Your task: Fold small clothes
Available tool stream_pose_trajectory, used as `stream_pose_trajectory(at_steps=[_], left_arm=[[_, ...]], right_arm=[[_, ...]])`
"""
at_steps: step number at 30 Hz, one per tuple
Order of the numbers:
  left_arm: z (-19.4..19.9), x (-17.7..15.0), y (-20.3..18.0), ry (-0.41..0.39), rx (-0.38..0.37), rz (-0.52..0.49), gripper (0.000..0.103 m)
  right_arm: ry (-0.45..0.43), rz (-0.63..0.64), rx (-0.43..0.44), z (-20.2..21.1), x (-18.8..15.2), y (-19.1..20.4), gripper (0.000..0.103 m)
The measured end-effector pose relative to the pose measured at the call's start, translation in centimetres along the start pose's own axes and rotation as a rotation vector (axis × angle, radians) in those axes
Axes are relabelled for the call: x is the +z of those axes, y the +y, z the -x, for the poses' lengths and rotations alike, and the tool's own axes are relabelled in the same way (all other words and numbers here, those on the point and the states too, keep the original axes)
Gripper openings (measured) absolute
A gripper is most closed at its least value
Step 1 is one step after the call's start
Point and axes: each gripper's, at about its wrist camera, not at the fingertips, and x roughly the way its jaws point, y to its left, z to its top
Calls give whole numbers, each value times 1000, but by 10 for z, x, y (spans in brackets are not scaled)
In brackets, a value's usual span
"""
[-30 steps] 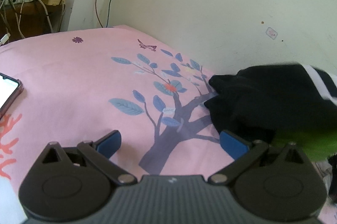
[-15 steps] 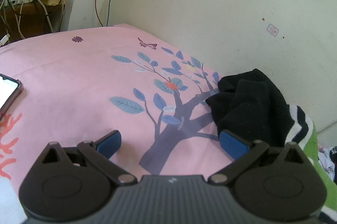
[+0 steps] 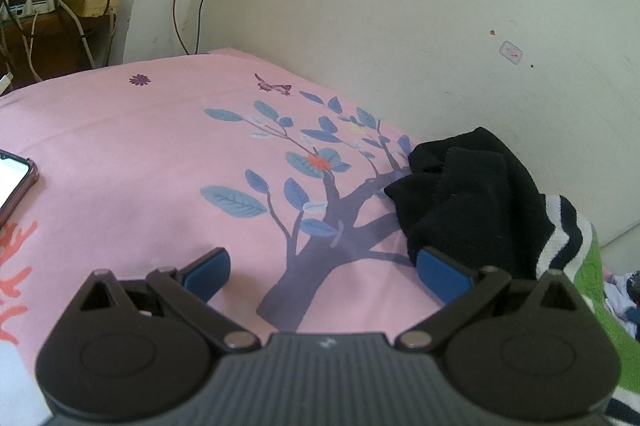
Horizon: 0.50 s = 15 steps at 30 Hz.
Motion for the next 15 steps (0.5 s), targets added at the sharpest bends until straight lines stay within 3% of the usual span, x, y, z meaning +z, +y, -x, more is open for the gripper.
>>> stream_pose_trajectory(at_steps=[1, 2, 3, 5, 11, 15], left_arm=[[0, 0, 0, 1, -2, -1, 103], [0, 0, -1, 1, -3, -2, 103], [0, 0, -1, 1, -5, -2, 103], [0, 0, 0, 1, -7, -1, 103], [0, 0, 1, 3, -22, 5, 103], [2, -1, -1, -6, -42, -2, 103]], right_arm=[[47, 23, -15, -12, -2, 5, 75], [88, 53, -31, -22, -6, 11, 30], [118, 82, -44, -28, -10, 18, 8], [69, 116, -41, -18, -13, 28, 6], [-87, 175, 27, 63, -17, 45, 2], [-158, 138, 45, 107, -24, 36, 0]])
